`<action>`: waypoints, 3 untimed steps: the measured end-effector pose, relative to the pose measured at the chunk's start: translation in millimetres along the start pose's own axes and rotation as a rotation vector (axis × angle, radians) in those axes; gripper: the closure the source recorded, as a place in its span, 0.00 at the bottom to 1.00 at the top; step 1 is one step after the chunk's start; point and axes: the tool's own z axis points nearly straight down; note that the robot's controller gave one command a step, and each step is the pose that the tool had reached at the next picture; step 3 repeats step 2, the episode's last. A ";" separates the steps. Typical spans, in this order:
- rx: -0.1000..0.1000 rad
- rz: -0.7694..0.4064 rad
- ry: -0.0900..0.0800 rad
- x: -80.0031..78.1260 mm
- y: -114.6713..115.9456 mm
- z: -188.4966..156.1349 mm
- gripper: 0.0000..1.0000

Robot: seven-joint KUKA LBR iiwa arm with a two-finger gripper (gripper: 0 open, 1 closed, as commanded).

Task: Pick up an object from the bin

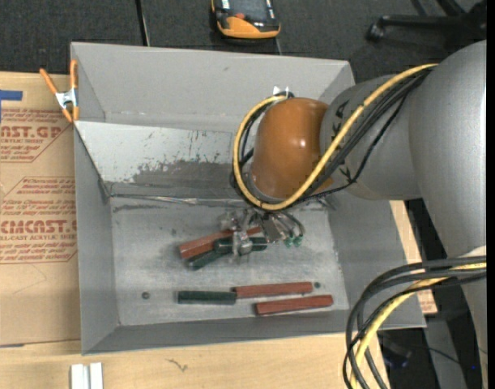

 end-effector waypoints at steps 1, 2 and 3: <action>0.000 0.000 0.000 0.4 0.4 -18.6 1.00; 0.001 0.000 -0.005 -0.6 0.3 -32.9 1.00; 0.001 0.000 -0.005 -0.6 0.3 -32.9 1.00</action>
Offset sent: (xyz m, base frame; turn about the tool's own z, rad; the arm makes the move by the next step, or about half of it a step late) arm 0.0000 -0.0001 0.0025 0.0000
